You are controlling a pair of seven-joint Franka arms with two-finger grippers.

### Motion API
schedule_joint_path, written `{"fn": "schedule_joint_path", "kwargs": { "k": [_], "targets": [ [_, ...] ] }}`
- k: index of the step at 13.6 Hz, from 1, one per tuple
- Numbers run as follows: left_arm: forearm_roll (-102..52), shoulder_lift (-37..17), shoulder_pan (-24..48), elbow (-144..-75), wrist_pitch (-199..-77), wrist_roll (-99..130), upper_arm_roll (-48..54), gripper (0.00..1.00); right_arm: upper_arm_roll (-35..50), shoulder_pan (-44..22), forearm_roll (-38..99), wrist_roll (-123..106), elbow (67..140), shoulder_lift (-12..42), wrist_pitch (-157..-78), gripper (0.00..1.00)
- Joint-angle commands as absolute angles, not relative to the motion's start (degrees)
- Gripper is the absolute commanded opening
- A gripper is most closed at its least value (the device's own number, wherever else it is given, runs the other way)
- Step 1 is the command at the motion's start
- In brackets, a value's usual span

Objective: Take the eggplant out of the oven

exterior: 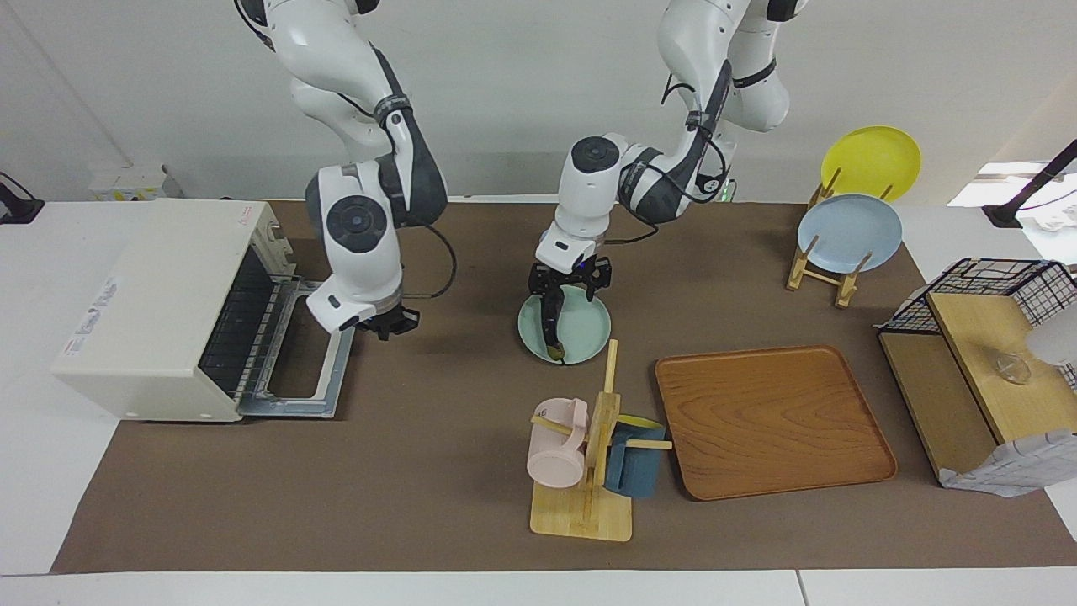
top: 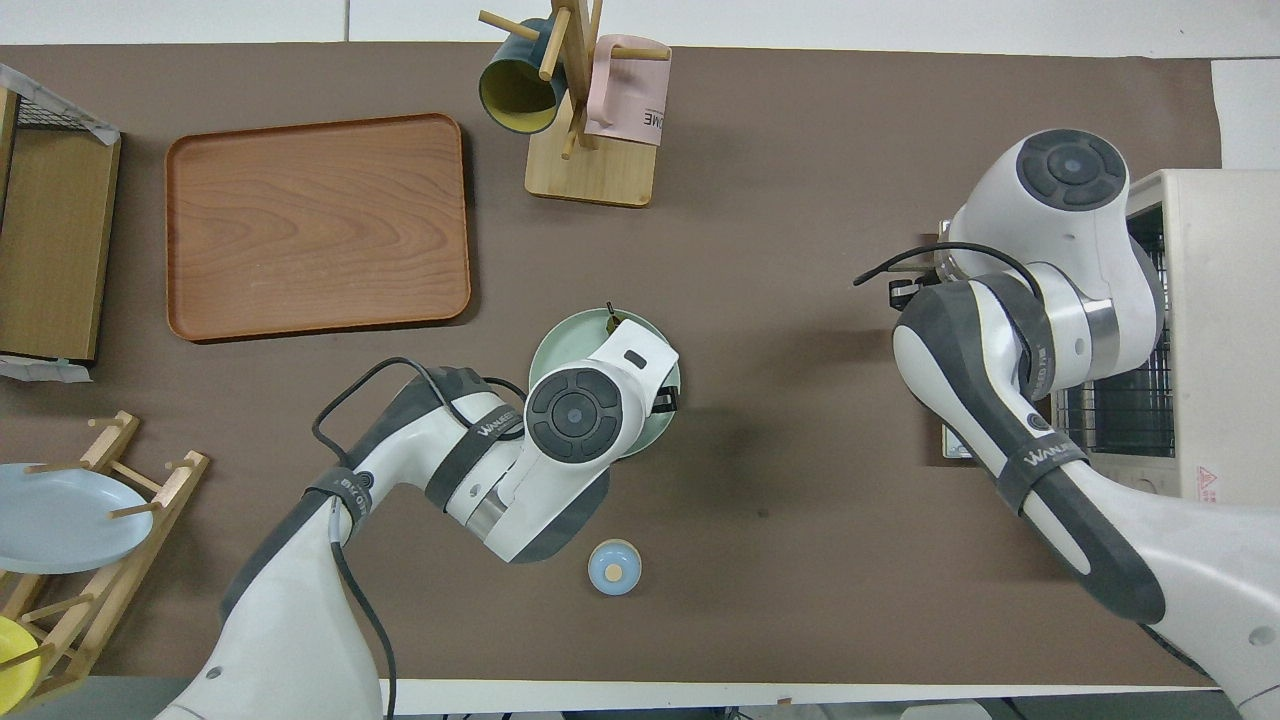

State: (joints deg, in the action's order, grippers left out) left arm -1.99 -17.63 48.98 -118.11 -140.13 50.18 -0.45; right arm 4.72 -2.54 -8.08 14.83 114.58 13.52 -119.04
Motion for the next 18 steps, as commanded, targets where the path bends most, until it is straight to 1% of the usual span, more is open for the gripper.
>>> {"fn": "schedule_joint_path", "kwargs": {
  "k": [1,3,4,6,7,9,10,12,14,15,16,17,18],
  "targets": [
    [-2.64,-17.93,49.14,-116.64,-140.19,54.39,-1.58,0.00,5.62,-2.11,-8.61,14.15,117.86,11.69,-121.55,0.03],
    [-2.64,-18.19,48.17,-112.44,-135.38,54.32,-2.10,0.00,5.62,-1.93,-8.61,14.06,118.21,11.86,-122.51,0.03],
    [-2.38,-18.11,45.99,-110.32,-132.92,54.32,-2.20,0.00,5.62,-1.93,-8.61,14.06,118.39,12.30,-122.87,0.04],
    [-1.93,-16.27,42.03,-109.51,-130.09,51.96,-2.28,0.00,5.62,-2.11,-8.61,14.15,118.82,13.00,-124.09,0.05],
    [-1.93,-14.87,38.53,-109.51,-128.16,47.94,-2.29,0.00,5.62,-1.76,-8.61,13.72,119.26,13.01,-124.28,0.05],
    [-1.93,-15.03,30.80,-109.34,-126.83,37.06,-2.29,0.00,5.62,0.34,-8.61,11.35,119.79,13.01,-124.54,0.05],
    [-1.93,-15.64,26.06,-107.77,-126.48,29.43,-2.20,0.00,5.62,0.44,-8.61,11.08,119.79,13.01,-124.45,0.05],
    [-1.93,-16.87,19.89,-106.53,-127.08,17.20,-2.28,0.00,5.62,0.35,-11.23,10.55,119.53,13.01,-123.93,0.04],
    [-2.02,-18.10,15.66,-105.65,-127.44,9.61,-2.20,0.01,5.62,0.00,-15.89,9.94,117.26,13.27,-120.61,0.02],
    [-2.02,-18.45,14.95,-104.51,-127.01,8.45,-2.20,0.19,5.71,-0.17,-16.87,8.71,113.68,14.05,-116.32,0.02],
    [-2.02,-18.63,14.85,-104.42,-127.70,8.35,-2.28,0.74,5.71,-0.09,-16.87,5.39,109.81,14.32,-111.67,0.02],
    [-1.93,-18.63,14.77,-104.41,-128.49,8.26,-2.29,0.99,5.71,0.70,-16.87,1.19,107.43,14.07,-108.66,0.02],
    [-1.93,-18.46,14.77,-104.41,-128.41,8.61,-2.29,1.00,5.45,1.57,-16.79,-2.25,106.45,13.11,-106.54,0.02]
  ]
}}
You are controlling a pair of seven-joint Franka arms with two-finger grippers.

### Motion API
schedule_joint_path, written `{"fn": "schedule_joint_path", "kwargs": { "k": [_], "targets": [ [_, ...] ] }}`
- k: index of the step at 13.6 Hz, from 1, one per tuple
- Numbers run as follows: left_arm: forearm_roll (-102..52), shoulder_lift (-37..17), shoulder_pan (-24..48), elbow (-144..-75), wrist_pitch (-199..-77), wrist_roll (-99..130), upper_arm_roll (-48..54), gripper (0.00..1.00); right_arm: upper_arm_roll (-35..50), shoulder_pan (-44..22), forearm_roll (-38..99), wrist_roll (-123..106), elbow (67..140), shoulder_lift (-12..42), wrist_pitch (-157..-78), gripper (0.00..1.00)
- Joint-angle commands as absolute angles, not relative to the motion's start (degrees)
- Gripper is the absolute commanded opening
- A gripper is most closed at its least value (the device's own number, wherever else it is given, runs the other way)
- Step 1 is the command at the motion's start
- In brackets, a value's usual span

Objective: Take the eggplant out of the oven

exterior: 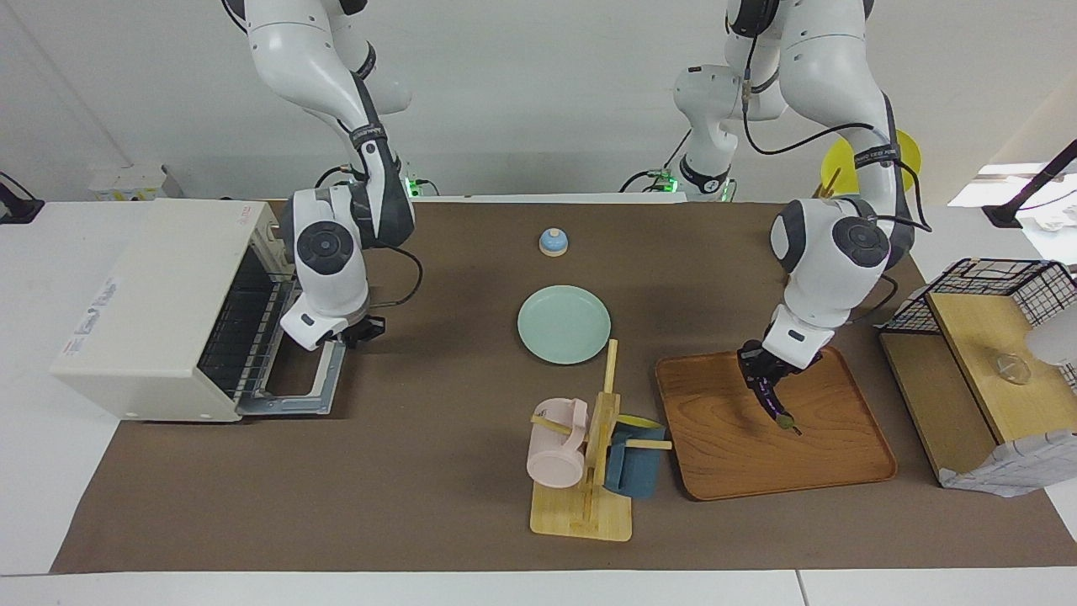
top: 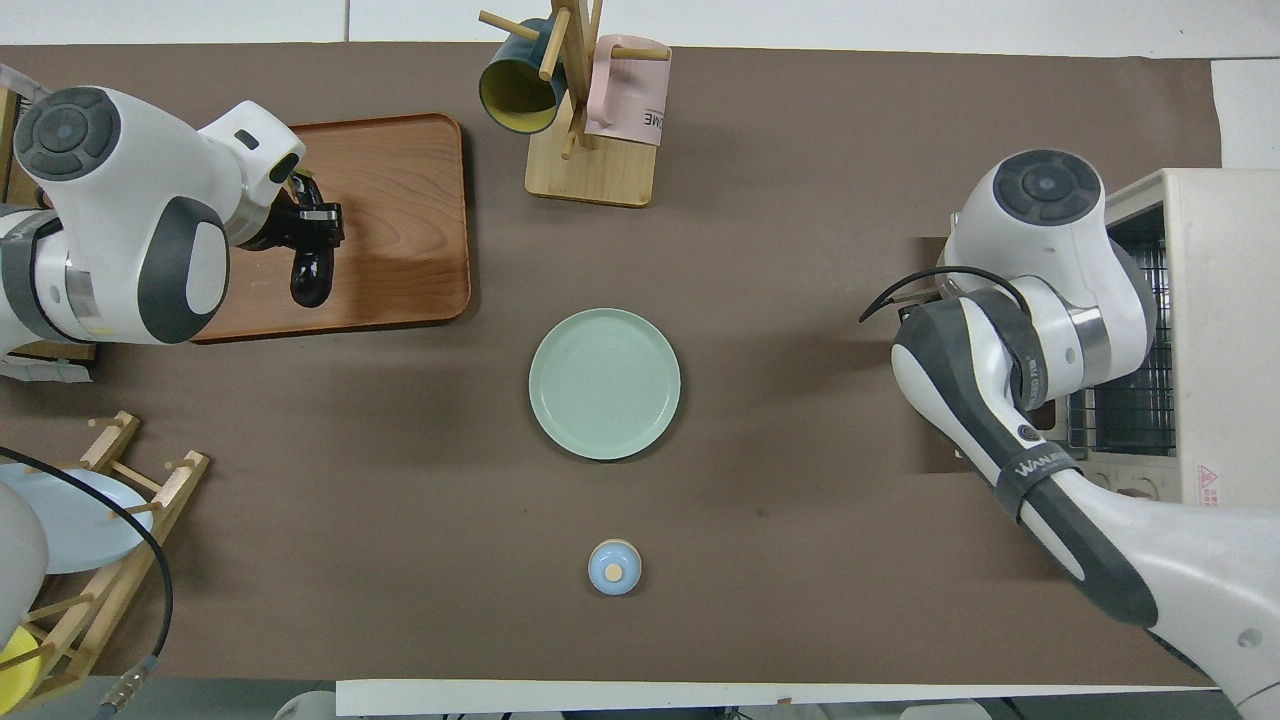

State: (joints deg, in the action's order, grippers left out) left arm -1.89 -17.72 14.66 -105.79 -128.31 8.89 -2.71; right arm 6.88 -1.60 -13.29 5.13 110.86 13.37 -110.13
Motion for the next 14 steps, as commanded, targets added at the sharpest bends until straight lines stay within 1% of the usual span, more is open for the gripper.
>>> {"fn": "schedule_joint_path", "kwargs": {
  "k": [1,3,6,7,8,9,10,12,13,14],
  "targets": [
    [-2.02,-17.76,14.68,-104.41,-127.10,8.87,-2.37,1.00,5.45,3.15,-16.61,-3.94,106.44,11.27,-105.48,0.02],
    [-2.02,-13.21,13.98,-104.24,-118.44,9.40,-2.37,1.00,5.54,5.00,-16.09,-6.58,106.44,7.93,-102.58,0.03],
    [-2.02,0.66,13.89,-103.89,-101.65,9.58,-2.46,1.00,5.54,9.57,-15.30,-13.43,106.44,3.00,-98.18,0.03],
    [-2.02,4.62,13.89,-103.71,-97.25,9.32,-2.72,1.00,5.54,10.62,-12.16,-13.53,105.39,0.47,-96.43,0.16],
    [-1.93,7.09,13.97,-101.88,-92.94,9.06,-3.16,1.00,5.28,11.33,-7.26,-13.36,102.07,-0.95,-93.72,0.46],
    [-1.93,7.38,13.97,-99.17,-89.07,8.88,-3.16,1.00,5.10,12.47,-3.12,-13.45,98.04,-1.14,-90.65,0.99],
    [-1.93,7.03,13.89,-96.62,-86.51,8.70,-3.16,1.00,4.92,13.26,0.32,-13.36,93.21,-1.06,-88.01,1.00],
    [-1.93,7.12,13.89,-95.98,-86.31,7.74,-3.25,1.00,4.92,13.27,1.41,-12.66,84.94,-0.88,-80.80,1.00],
    [-1.93,7.12,13.54,-95.89,-86.31,7.39,-3.25,1.00,4.83,13.36,0.80,-11.44,82.47,-0.79,-78.68,1.00],
    [-1.76,7.12,13.10,-95.89,-86.40,7.30,-3.16,1.00,4.75,13.71,0.62,-11.16,81.57,-0.44,-76.66,1.00]
  ]
}}
